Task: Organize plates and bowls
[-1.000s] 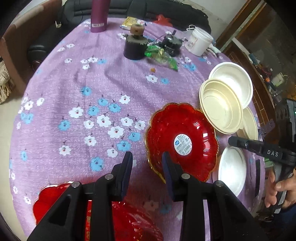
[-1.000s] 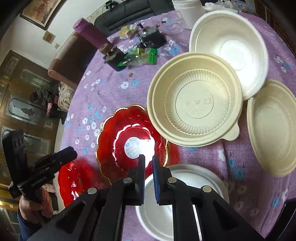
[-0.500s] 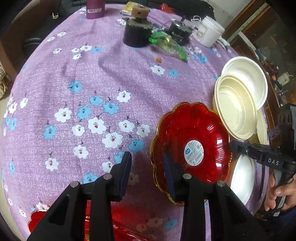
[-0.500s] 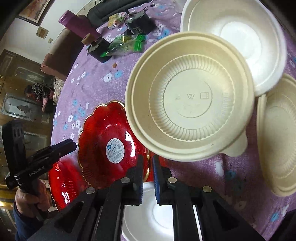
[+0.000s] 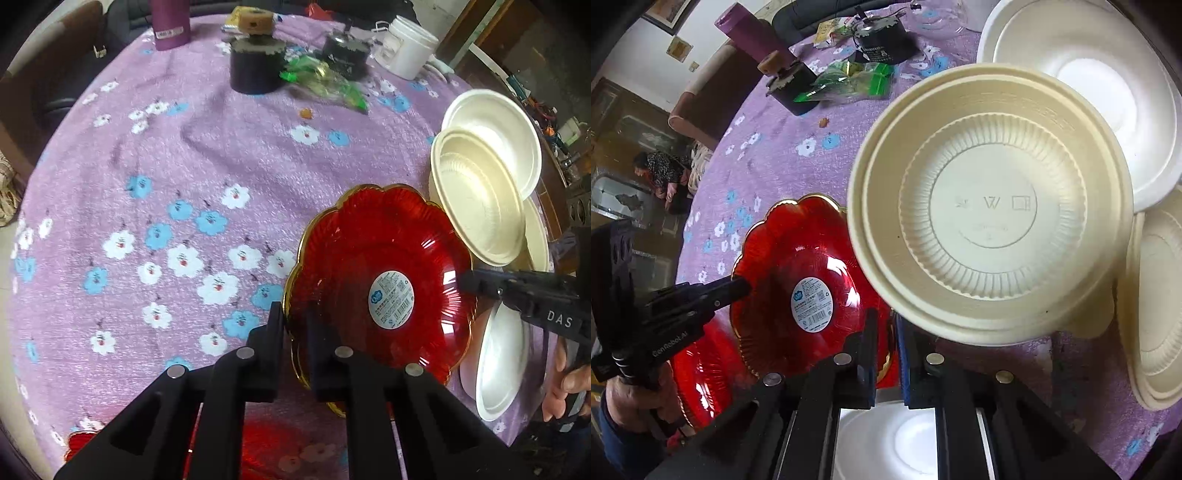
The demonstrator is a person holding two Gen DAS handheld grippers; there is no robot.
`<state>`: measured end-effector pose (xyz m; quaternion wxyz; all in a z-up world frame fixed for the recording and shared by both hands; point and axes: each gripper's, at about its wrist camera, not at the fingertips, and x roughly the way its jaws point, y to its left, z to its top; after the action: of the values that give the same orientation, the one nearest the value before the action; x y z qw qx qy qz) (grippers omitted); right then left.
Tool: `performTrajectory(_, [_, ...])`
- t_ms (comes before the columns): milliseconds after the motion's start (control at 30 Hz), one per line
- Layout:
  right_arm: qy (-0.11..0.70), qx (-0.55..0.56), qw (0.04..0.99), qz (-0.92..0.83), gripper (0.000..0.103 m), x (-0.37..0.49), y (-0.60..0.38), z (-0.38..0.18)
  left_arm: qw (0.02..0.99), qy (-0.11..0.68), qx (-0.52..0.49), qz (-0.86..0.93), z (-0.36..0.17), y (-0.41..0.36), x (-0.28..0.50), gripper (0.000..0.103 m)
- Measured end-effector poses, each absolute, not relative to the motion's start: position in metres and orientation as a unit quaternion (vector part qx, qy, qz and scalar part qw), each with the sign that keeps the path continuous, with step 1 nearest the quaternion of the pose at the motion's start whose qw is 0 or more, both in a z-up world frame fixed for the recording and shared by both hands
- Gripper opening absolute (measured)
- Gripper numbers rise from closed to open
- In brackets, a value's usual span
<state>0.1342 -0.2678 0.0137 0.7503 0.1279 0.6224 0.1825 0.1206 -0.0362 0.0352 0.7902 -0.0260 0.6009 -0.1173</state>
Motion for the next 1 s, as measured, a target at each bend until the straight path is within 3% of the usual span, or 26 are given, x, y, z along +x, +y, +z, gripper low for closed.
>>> performTrajectory(1000, [0.579, 0.178, 0.763, 0.224, 0.011, 0.109, -0.248, 0.071, 0.824, 0.556, -0.038, -0.103, 0.089, -0.009, 0.085, 0.011])
